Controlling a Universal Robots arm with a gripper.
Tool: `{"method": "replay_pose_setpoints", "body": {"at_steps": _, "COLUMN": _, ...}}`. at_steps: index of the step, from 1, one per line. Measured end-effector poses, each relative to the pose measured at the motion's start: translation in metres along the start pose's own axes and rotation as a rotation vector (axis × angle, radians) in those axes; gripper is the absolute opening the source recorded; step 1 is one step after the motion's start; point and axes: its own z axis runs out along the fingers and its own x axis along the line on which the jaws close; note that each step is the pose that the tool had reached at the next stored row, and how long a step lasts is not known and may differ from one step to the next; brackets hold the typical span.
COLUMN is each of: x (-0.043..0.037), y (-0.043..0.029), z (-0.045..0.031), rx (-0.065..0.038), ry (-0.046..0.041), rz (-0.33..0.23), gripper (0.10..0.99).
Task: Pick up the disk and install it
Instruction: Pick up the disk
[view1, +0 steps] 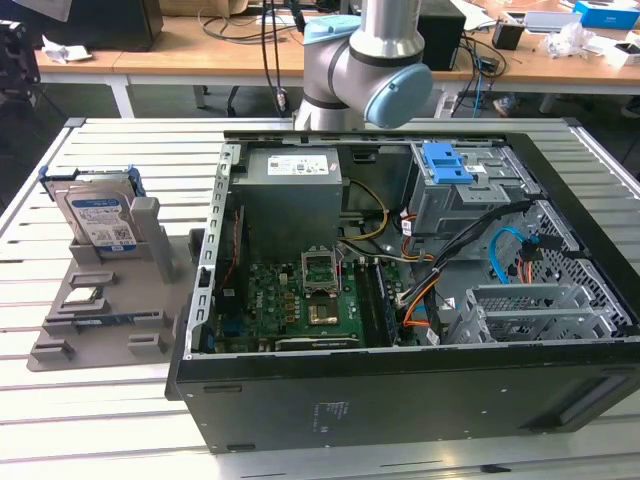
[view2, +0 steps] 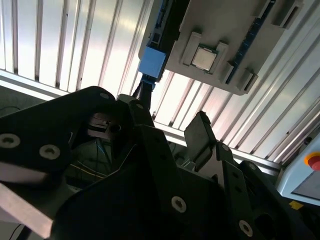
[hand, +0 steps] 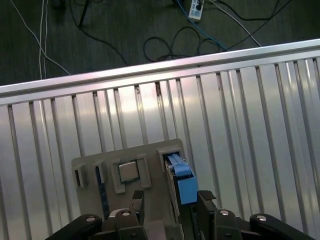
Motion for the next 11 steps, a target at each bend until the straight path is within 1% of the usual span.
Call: {"method": "replay_pose_setpoints", "body": {"at_steps": 11, "x": -0.0046, "y": -0.0006, "z": 0.0058, "rx": 0.000, "ry": 0.0010, "rz": 0.000, "gripper": 0.541}}
